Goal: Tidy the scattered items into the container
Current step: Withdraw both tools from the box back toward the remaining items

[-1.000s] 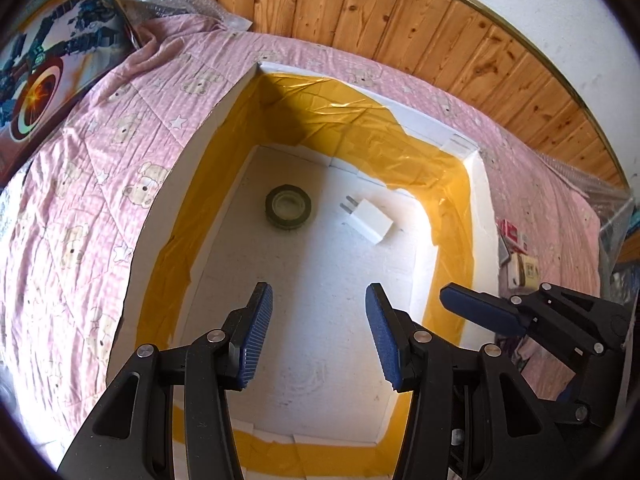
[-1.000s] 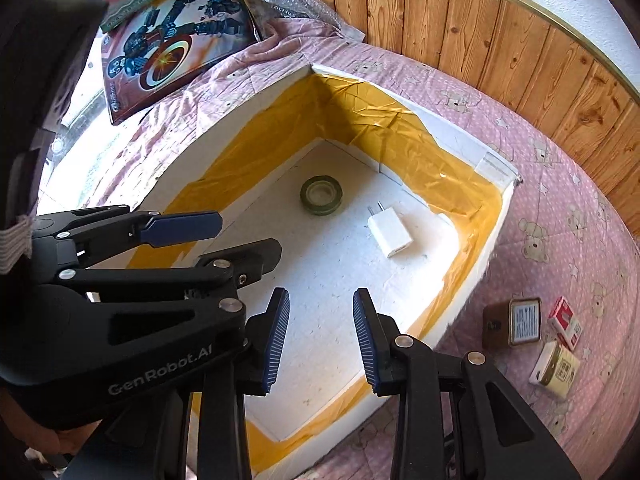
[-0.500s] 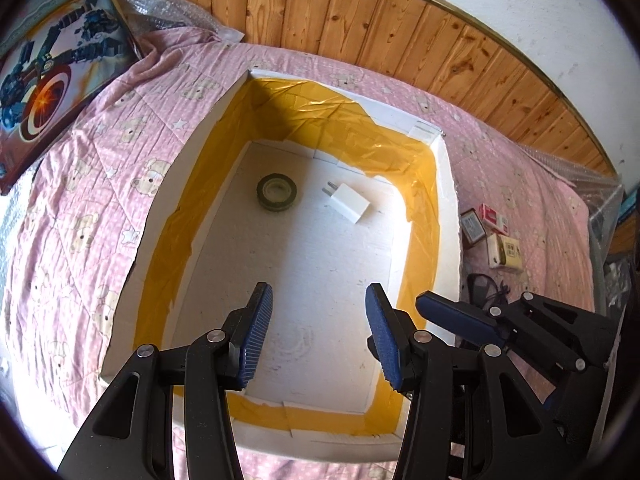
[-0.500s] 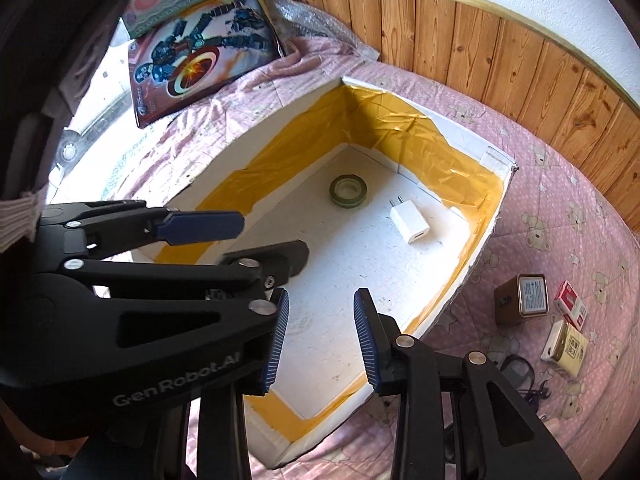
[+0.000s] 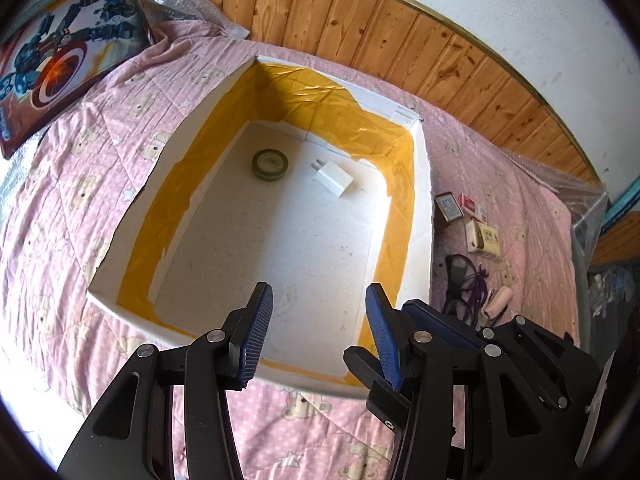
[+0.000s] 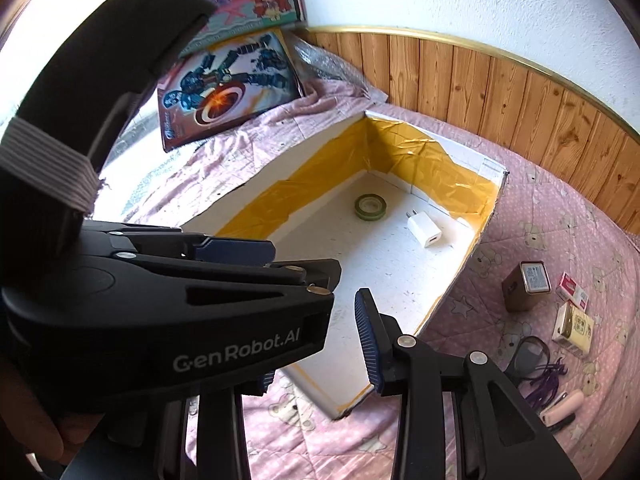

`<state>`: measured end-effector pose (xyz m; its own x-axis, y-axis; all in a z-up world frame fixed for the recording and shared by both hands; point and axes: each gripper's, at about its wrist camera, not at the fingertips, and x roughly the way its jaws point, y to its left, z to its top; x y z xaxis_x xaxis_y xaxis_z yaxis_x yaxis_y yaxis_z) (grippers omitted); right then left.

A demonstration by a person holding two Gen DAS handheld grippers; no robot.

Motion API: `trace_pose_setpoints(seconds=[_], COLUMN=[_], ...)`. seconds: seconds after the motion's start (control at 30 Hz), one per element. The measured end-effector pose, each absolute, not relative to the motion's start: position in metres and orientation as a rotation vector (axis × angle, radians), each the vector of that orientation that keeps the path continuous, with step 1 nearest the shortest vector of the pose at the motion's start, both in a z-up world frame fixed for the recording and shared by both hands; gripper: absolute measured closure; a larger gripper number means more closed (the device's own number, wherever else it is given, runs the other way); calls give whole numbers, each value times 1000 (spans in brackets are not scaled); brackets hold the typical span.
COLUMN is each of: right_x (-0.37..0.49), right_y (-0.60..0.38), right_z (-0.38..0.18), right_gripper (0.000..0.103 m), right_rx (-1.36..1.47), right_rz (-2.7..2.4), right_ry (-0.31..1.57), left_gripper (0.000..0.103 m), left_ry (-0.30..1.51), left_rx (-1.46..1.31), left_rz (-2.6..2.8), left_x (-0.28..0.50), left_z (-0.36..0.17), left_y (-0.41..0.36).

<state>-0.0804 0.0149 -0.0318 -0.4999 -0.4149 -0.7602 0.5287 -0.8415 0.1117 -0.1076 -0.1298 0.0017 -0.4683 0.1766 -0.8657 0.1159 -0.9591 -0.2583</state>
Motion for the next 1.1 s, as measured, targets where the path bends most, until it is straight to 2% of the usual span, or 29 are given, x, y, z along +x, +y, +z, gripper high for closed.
trace_pose_setpoints(seconds=[0.3,0.77,1.1], right_x=[-53,-17,-9], right_y=[36,95,158], right_z=[-37,-50,-79], right_gripper=[66,61,61], right_rx=[1108,1116,1219], right_rz=[-2338,-2386,-2455], right_ry=[60,-133,-309], left_gripper=[52,52,52], left_ry=[-457,-328,-252], left_rx=[-1557,-1463,-1490], left_rz=[2630,2631,2526], left_x=[-77,-43,-37], left_z=[5,12,-8], left_y=[-119,-79,-27])
